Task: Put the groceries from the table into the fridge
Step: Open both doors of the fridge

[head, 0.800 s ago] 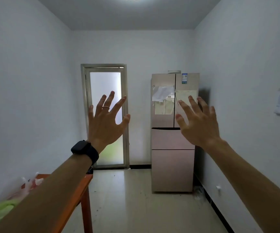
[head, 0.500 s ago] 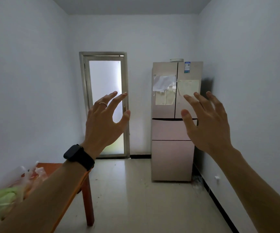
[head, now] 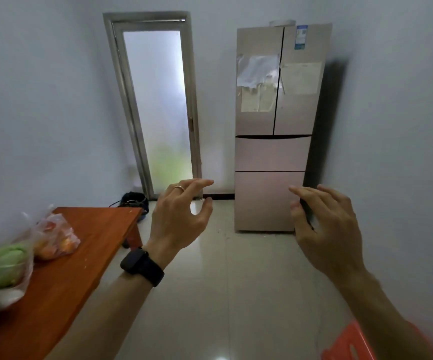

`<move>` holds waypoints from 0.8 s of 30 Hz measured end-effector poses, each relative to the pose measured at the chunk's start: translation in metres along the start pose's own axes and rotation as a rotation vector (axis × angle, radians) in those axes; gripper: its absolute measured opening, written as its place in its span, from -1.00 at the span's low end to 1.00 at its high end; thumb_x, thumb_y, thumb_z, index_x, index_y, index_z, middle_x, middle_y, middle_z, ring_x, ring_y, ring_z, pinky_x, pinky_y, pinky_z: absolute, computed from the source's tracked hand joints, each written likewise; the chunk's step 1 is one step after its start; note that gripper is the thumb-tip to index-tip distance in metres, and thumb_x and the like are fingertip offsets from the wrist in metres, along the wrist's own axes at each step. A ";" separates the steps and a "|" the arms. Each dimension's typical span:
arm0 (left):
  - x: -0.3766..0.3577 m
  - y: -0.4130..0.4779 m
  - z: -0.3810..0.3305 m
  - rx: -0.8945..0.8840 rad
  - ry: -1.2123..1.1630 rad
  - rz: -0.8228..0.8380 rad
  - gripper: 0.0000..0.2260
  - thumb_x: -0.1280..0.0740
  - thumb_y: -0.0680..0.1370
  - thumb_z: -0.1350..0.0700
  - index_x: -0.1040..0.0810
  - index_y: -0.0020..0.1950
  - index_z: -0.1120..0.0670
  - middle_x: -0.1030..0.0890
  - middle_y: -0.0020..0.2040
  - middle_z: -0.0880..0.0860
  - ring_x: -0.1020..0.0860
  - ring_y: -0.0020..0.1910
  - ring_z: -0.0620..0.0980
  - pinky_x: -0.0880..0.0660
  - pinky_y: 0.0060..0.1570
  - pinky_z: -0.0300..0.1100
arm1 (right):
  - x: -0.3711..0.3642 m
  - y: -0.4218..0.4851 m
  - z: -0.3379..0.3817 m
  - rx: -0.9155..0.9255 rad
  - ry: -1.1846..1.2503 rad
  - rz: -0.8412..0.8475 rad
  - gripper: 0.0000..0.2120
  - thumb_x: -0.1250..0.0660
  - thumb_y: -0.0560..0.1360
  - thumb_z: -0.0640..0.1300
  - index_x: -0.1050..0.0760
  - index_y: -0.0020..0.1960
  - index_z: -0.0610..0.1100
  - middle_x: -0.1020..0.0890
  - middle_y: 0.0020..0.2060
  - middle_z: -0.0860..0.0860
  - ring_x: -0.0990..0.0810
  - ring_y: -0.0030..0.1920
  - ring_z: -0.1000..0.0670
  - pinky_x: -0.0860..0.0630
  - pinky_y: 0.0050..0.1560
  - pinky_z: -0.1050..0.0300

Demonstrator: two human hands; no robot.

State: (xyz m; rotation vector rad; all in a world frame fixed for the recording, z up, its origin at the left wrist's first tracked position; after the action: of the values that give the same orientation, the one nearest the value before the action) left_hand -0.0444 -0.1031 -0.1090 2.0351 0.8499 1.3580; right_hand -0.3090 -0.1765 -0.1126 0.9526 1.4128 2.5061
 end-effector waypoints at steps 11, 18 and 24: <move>-0.163 0.008 0.068 0.164 0.047 0.277 -0.62 -0.31 0.58 -0.06 -0.46 0.41 -0.14 -0.55 0.29 -0.06 -0.47 0.26 -0.03 -0.50 0.18 -0.02 | -0.121 -0.013 -0.126 -0.191 -0.119 0.303 -0.62 -0.20 0.58 0.03 -0.56 0.34 -0.02 -0.64 0.21 0.02 -0.54 0.24 -0.08 0.17 0.37 0.52; -0.268 0.090 0.119 0.135 0.039 0.355 -0.63 -0.29 0.59 -0.08 -0.46 0.41 -0.14 -0.55 0.31 -0.06 -0.48 0.28 -0.02 -0.45 0.21 -0.05 | -0.213 0.055 -0.199 -0.253 -0.173 0.378 -0.59 -0.16 0.58 0.08 -0.54 0.35 0.02 -0.62 0.25 0.03 -0.50 0.27 -0.04 -0.37 0.30 0.06; -0.348 0.172 0.160 0.113 0.010 0.407 -0.62 -0.27 0.60 -0.11 -0.43 0.42 -0.15 -0.54 0.32 -0.04 -0.45 0.30 -0.03 -0.45 0.23 -0.05 | -0.267 0.120 -0.259 -0.315 -0.175 0.352 -0.65 -0.23 0.63 0.01 -0.49 0.40 0.05 -0.60 0.28 0.07 -0.47 0.29 -0.03 -0.35 0.22 0.14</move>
State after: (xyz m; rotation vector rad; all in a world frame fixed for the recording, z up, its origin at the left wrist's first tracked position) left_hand 0.0384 -0.4924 -0.2440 2.3839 0.5418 1.5608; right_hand -0.2195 -0.5360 -0.2370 1.4078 0.8261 2.6862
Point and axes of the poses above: each hand's wrist, its own y-axis towards the middle knuckle, its own x-axis out of the back of the hand, z = x × y, the point moved 9 cm from there along y, towards the middle knuckle
